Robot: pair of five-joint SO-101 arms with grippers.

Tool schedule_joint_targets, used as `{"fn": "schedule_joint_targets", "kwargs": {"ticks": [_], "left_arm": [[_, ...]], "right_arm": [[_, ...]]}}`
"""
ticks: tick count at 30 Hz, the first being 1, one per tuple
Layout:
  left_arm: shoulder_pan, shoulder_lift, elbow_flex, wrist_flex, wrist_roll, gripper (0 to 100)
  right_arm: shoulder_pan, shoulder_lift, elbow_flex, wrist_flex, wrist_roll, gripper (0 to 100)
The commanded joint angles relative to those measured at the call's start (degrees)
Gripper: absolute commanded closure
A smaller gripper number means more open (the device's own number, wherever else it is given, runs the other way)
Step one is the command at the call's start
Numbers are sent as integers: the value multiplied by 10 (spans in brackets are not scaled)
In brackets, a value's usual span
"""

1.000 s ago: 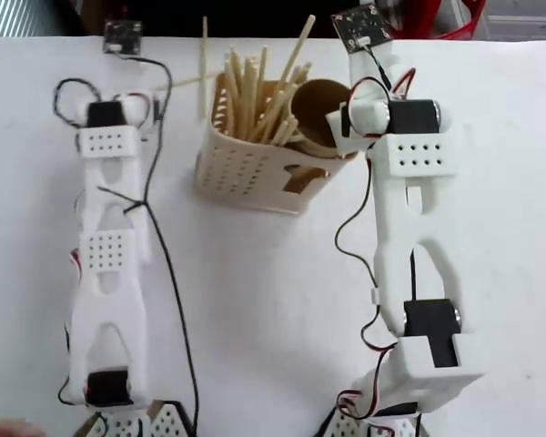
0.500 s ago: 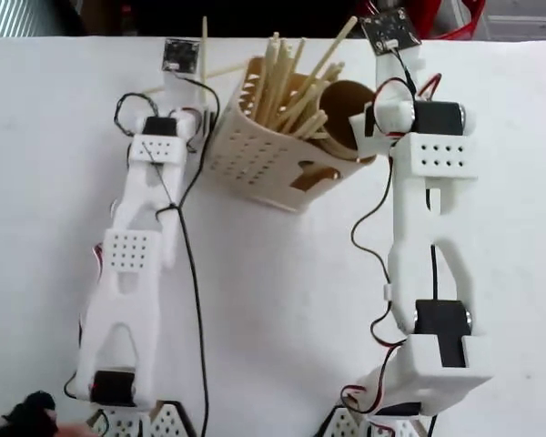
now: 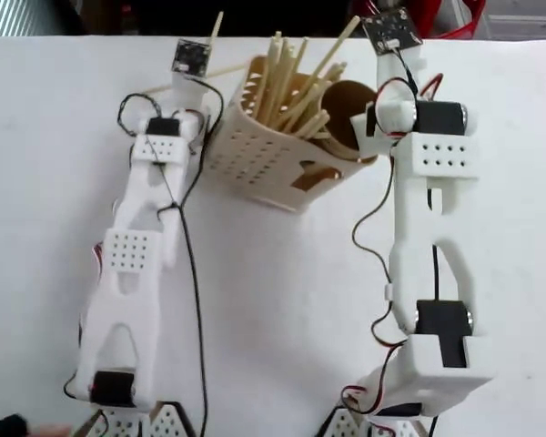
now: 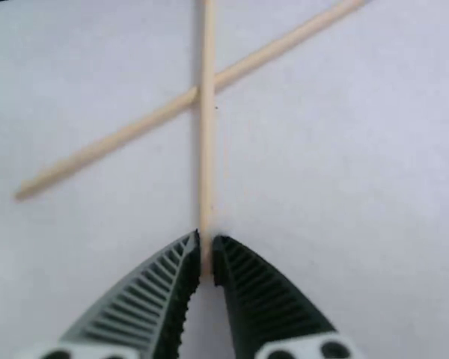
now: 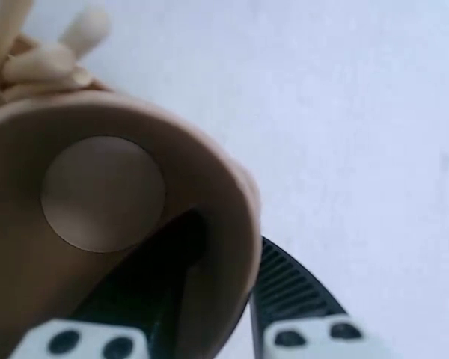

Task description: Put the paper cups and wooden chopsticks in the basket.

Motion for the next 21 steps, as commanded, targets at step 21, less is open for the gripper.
{"fn": "schedule_joint_targets", "kwargs": {"ticks": [21], "left_arm": [[-302, -118, -258, 532, -258, 977]], "right_arm": [[-124, 40, 27, 11, 30, 981]]}}
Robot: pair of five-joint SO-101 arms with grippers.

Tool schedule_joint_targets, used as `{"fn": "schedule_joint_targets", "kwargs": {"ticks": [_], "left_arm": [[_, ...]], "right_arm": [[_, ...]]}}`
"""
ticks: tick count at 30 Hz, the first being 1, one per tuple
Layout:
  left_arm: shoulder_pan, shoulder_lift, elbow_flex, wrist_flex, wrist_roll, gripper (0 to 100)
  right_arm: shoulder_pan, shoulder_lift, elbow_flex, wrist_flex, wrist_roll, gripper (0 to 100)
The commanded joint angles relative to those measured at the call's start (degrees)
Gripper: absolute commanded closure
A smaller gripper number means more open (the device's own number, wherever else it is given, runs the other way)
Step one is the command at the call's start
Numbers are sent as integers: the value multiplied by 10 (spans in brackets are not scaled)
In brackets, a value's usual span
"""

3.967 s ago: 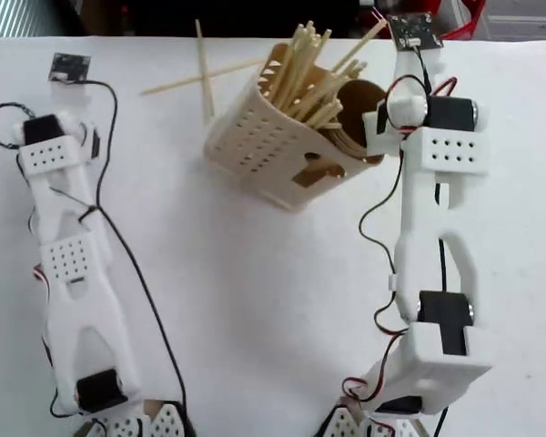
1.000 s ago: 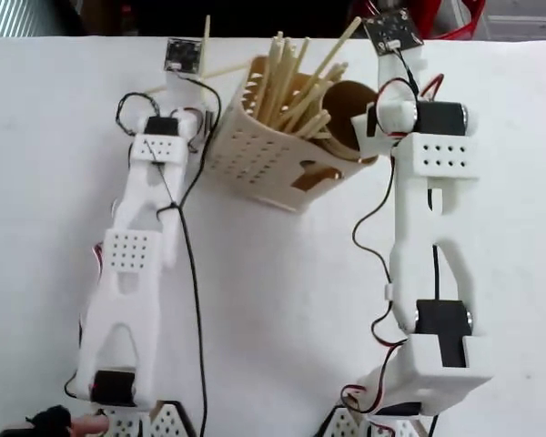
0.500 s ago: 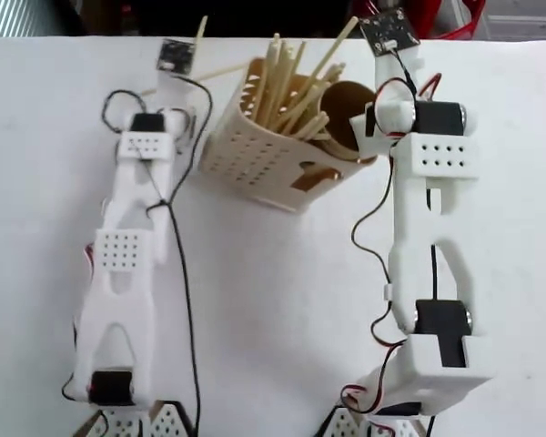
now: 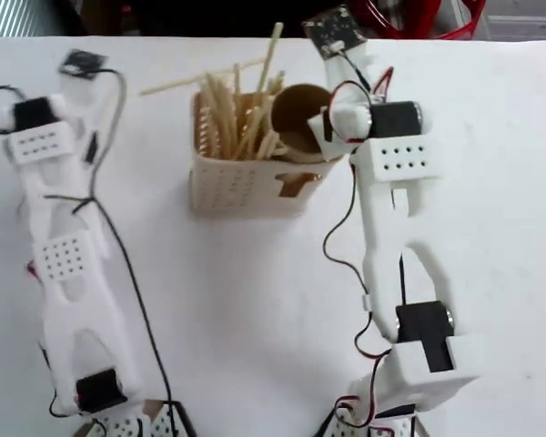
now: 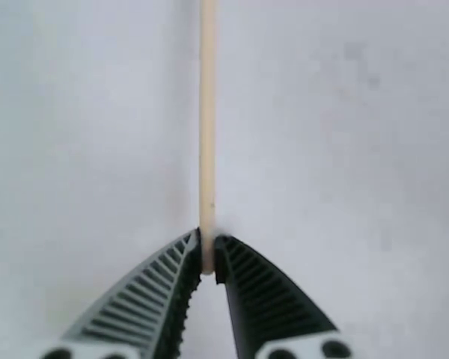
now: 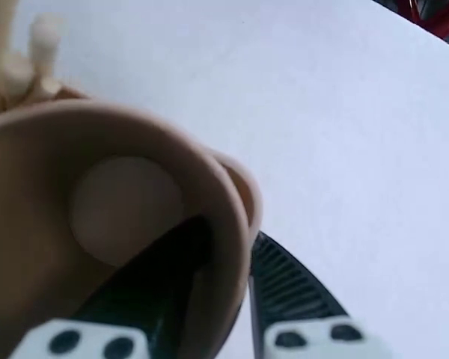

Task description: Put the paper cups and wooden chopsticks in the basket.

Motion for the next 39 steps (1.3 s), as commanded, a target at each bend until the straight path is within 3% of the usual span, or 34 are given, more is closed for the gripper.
{"fn": "schedule_joint_targets", "kwargs": {"ticks": [1, 5, 11, 14, 19, 25, 33, 39], "left_arm": [[-78, -72, -40, 7, -55, 977], [-151, -98, -14, 8, -113, 977], [-231, -170, 148, 8, -225, 978], [-269, -243, 239, 8, -272, 978], [-297, -381, 452, 7, -342, 978], [-304, -564, 764, -3, -450, 978], [-313, -705, 1054, -91, -458, 972], [-323, -736, 1109, -138, -445, 918]], "right_arm": [[-24, 39, 29, 17, 11, 981], [-33, 39, 29, 17, 10, 981], [-58, 39, 29, 21, 10, 978], [-72, 34, 27, 40, 10, 907], [-79, 29, 24, 44, 10, 764], [-79, -51, 24, 44, -16, 758], [-79, -139, 27, 70, -18, 758], [-79, -161, 25, 66, -18, 758]]}}
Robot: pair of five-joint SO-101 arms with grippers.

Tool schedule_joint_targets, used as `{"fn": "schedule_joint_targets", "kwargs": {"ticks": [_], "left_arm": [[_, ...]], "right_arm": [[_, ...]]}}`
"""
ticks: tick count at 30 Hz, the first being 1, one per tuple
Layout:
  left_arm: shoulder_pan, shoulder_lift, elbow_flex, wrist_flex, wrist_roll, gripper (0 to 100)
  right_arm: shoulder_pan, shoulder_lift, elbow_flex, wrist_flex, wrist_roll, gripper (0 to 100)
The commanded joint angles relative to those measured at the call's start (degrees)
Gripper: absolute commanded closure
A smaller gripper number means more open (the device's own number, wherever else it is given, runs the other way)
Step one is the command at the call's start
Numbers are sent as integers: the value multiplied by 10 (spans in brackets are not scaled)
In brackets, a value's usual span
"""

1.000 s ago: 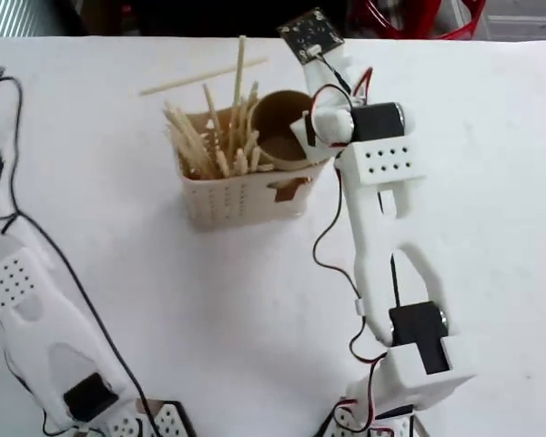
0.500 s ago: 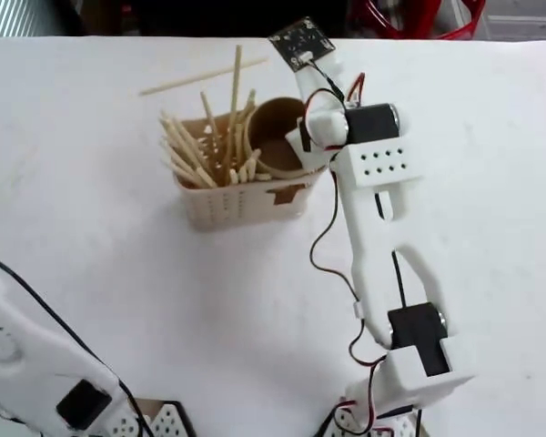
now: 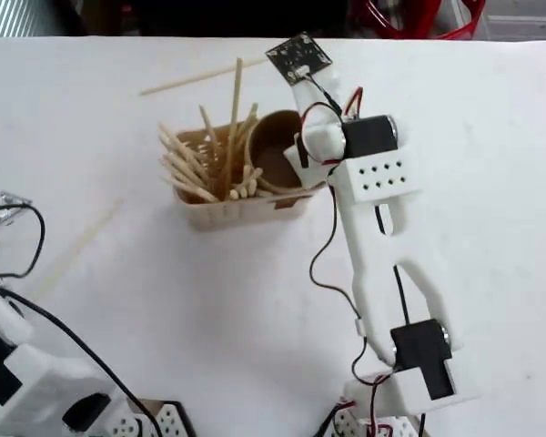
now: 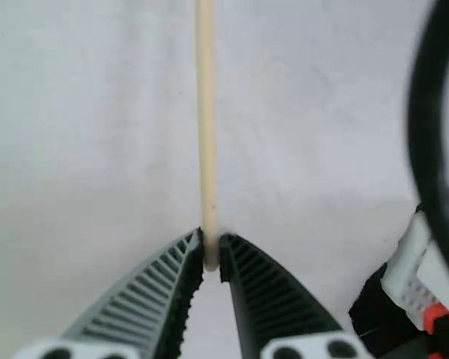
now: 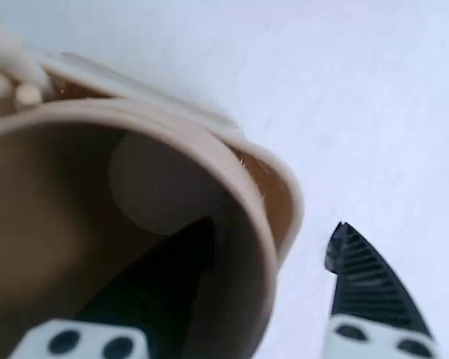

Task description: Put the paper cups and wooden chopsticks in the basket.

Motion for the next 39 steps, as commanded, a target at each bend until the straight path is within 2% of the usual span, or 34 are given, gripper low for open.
{"fn": "schedule_joint_targets", "kwargs": {"ticks": [1, 8, 16, 22, 31, 39], "left_arm": [[-6, -35, 4, -37, 14, 915], [22, -37, -2, -71, 90, 881], [113, -35, -40, -159, 200, 845], [154, -35, -39, -169, 221, 845], [159, -34, -37, -193, 222, 845], [182, -34, -49, -214, 222, 842]], "right_arm": [[-7, -24, -7, -2, -6, 758], [-15, -9, -8, -47, -6, 755], [-45, -59, -6, -82, -2, 755], [-42, -50, -6, -107, -2, 757], [-32, -47, -4, -183, -2, 757], [-33, -65, -13, -185, -4, 757]]}}
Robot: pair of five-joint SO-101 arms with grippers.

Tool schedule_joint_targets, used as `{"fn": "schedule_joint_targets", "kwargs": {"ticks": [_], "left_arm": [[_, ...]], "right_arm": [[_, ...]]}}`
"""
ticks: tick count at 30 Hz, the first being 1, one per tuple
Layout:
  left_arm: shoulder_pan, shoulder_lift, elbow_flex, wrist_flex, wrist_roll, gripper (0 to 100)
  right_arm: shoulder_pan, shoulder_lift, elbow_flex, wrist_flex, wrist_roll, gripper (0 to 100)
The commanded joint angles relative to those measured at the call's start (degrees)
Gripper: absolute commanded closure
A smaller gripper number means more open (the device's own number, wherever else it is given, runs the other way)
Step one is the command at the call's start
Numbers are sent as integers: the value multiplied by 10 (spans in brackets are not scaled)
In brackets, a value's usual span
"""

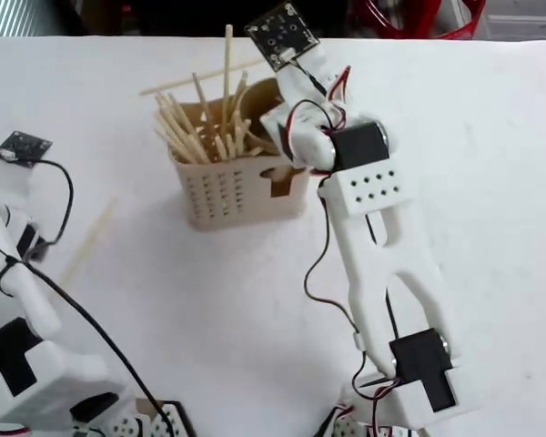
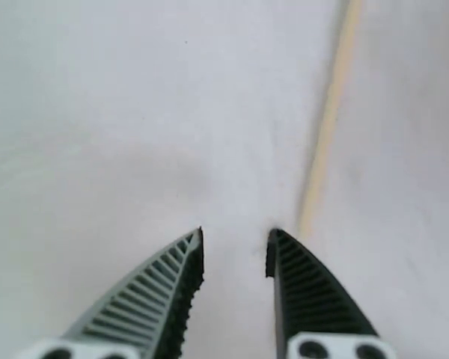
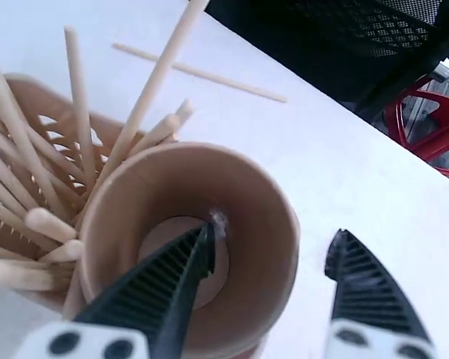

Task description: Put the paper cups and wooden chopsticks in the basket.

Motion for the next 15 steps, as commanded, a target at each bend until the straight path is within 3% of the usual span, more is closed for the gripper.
{"fn": "schedule_joint_targets", "kwargs": {"ticks": [1, 7, 15], "left_arm": [[26, -25, -40, -17, 6, 842], [34, -24, -40, -80, 61, 841], [47, 80, -47, -90, 57, 841]], "right_arm": [[3, -39, -14, -11, 0, 757], [2, -105, -14, 23, -1, 758], [6, -192, -14, 233, 4, 792]]}}
